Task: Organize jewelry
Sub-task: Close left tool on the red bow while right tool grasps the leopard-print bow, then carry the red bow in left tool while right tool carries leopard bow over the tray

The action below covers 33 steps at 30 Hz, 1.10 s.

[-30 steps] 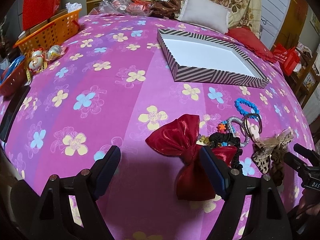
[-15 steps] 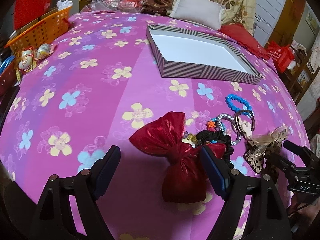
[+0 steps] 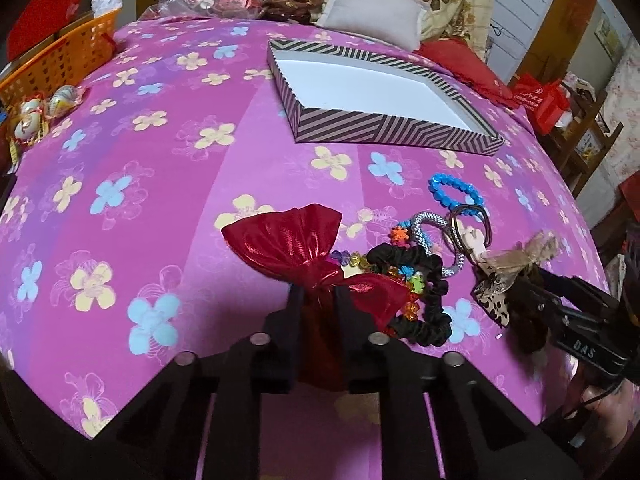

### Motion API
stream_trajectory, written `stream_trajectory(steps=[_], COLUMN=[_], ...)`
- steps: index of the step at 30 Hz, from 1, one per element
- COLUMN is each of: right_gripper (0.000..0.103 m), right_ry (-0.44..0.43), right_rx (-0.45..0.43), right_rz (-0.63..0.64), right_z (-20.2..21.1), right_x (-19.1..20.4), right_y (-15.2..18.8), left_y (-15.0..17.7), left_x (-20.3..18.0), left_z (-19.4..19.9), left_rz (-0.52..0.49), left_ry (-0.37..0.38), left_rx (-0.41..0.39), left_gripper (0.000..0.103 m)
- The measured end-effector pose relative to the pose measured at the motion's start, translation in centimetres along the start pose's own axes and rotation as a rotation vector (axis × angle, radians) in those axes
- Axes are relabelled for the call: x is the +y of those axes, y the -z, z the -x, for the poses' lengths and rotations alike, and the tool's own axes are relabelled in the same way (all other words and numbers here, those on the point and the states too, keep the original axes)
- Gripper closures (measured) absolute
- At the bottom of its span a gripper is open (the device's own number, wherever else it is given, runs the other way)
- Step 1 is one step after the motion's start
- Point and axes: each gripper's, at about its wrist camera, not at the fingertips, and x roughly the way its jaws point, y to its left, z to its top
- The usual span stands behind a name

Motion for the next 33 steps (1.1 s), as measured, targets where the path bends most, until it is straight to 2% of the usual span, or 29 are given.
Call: stream_trajectory(steps=[3, 6, 13, 20, 22, 25, 26, 27, 28, 30, 33], right_gripper=[0.073, 0.077, 0.077, 0.078, 0.082, 0.082, 0.081, 0.073, 0.058, 0.039, 0.038], right_ry=[-0.014, -0.032, -0.056, -0.058, -0.054, -0.051, -0.053, -0.05, -0.04, -0.017, -0.02], right_rx=[-0.014, -0.035, -0.099, -0.125, -0.131, -0.128, -0.124, -0.12, -0.112, -0.081, -0.031], right_rz=[0.0, 0.007, -0.005, -0.005, 0.005, -0.003, -0.012, -0.019, -0.023, -0.014, -0.011], right_z=[0.3, 1.2, 3.8, 4.7, 4.8, 4.8, 4.8, 4.7, 4.5, 3.5, 1.7], right_x=[0.1, 0.2, -0.1, -0.5, -0.6, -0.9, -1.1, -1.3, -1.4, -1.4, -1.4], right_y=[0.1, 0.0, -1.3, -2.6, -3.1, -3.5, -3.5, -3.4, -3.4, -3.1, -2.6], left_y=[-0.1, -0.4, -2.0, -3.3, -3.7, -4.1, -4.2, -4.2, -4.2, -4.1, -4.0], left_x=[0.3, 0.6, 1.2, 0.7, 0.5, 0.1, 0.0, -0.1, -0.1, -0.2, -0.1], left_z=[0.6, 1.8, 4.3, 4.3, 4.3, 4.5, 4.6, 4.6, 4.5, 4.2, 3.9], left_rz=[0.003, 0.002, 0.013, 0.0, -0.007, -0.009, -0.01, -0.012, -0.013, -0.015, -0.006], left_ry=[0.01, 0.007, 0.004, -0.024, -0.026, -0.021, -0.018, -0.018, -0.019, -0.02, -0.017], left_rx=[-0.006, -0.03, -0.093, -0.11, -0.115, -0.128, -0.131, -0.133, -0.132, -0.125, -0.112], left_gripper=[0.103, 0.103, 0.103, 0.103, 0.103, 0.103, 0.103, 0.103, 0.103, 0.103, 0.103])
